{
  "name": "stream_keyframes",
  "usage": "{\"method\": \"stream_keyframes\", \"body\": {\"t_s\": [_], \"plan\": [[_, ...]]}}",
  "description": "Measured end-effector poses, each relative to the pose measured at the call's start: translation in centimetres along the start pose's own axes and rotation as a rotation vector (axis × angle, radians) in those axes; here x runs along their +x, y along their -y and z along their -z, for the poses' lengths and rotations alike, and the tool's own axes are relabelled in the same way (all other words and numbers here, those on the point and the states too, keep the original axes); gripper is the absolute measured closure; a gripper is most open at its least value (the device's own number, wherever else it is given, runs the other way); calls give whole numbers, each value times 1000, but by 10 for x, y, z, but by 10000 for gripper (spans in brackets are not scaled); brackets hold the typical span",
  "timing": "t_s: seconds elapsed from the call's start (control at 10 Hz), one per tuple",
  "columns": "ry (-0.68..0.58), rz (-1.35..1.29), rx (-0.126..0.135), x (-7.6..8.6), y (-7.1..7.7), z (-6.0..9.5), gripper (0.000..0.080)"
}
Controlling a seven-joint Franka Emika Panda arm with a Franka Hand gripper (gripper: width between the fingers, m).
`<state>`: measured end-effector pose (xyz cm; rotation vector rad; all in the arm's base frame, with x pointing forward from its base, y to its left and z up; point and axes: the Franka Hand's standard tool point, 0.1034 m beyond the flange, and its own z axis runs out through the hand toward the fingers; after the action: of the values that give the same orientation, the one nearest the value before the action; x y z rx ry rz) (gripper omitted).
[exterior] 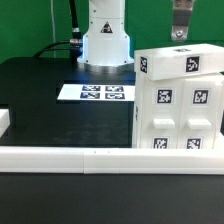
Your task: Assemble cabinet
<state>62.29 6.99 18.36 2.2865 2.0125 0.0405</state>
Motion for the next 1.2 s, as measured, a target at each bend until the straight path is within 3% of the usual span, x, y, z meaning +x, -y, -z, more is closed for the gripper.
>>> {"method": "stream_keyframes", "body": {"t_s": [0.6, 1.2], "plan": [[49, 254, -4, -5, 0, -1, 2], [52, 203, 24, 2, 9, -22, 2]]}}
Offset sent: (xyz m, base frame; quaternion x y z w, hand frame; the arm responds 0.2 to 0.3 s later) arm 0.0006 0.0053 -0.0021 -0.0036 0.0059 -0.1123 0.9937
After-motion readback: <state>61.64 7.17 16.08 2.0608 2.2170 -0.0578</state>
